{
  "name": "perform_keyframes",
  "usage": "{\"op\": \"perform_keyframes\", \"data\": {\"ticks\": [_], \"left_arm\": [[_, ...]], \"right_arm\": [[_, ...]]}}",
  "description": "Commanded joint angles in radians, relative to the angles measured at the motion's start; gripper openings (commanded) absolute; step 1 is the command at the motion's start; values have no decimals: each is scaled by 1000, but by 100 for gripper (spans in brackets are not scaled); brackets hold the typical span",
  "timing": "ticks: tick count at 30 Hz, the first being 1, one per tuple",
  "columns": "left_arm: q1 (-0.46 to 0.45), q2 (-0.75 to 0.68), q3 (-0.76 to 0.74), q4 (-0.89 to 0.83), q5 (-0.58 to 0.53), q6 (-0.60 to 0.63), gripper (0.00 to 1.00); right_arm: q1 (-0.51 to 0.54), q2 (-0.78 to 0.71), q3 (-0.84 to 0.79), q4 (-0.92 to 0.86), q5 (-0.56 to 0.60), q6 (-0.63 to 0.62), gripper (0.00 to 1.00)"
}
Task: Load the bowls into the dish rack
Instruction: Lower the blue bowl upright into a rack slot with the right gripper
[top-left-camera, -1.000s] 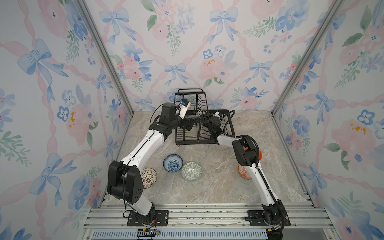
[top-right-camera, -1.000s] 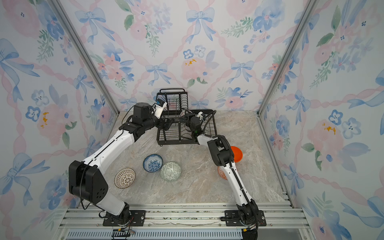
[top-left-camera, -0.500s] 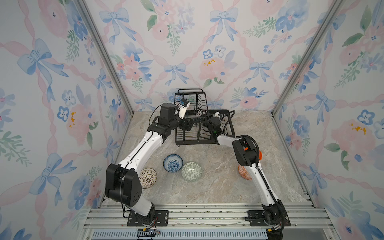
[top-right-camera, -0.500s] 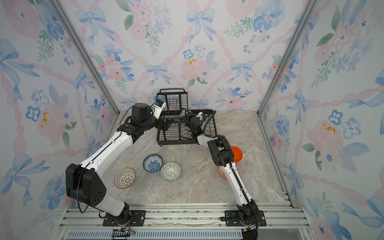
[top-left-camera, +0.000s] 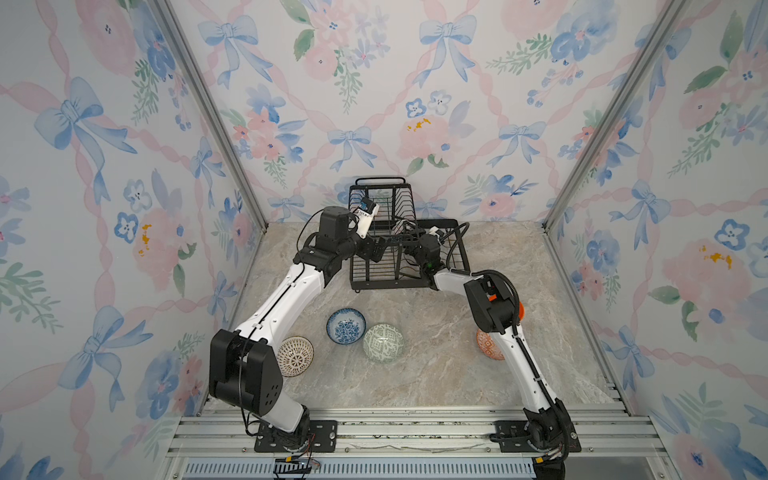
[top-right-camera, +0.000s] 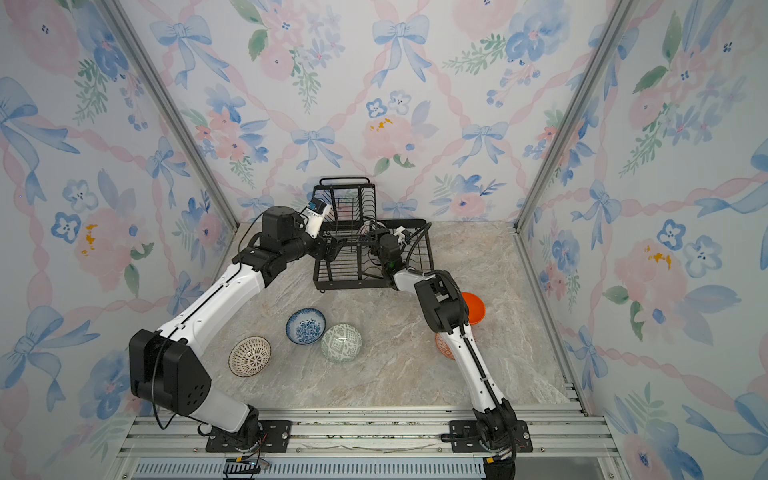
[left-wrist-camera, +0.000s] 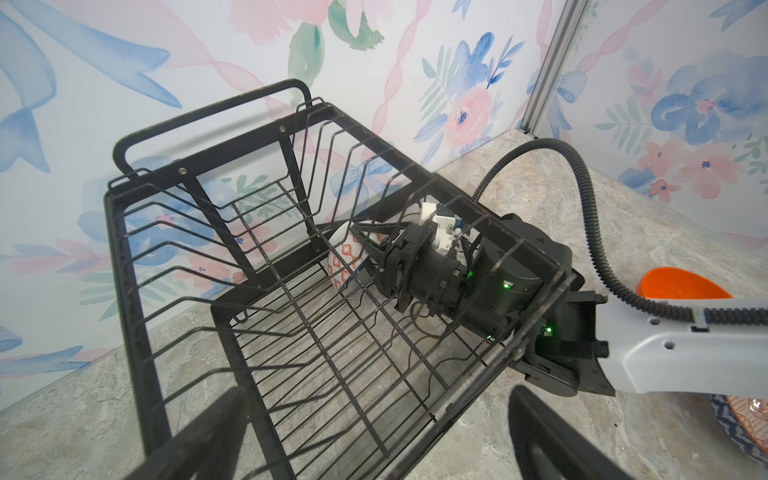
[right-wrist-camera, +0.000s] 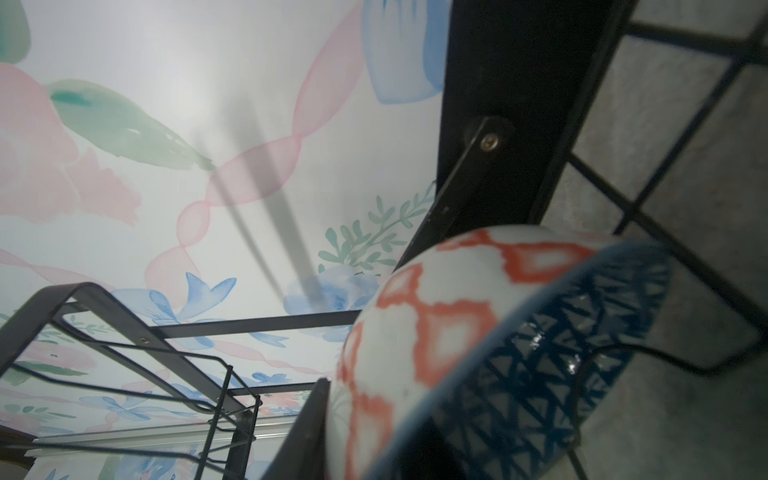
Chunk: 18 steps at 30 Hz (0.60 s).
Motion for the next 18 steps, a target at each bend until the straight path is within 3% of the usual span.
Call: {"op": "perform_keyframes", "data": {"ticks": [1, 18], "left_arm": [[-4, -36, -13, -2, -1, 7, 98], [-21, -50, -18, -3, -8, 6, 98]], "right_arm": [[6, -58, -13, -19, 3, -20, 35], [-3, -127, -115, 43, 5, -26, 44]]}}
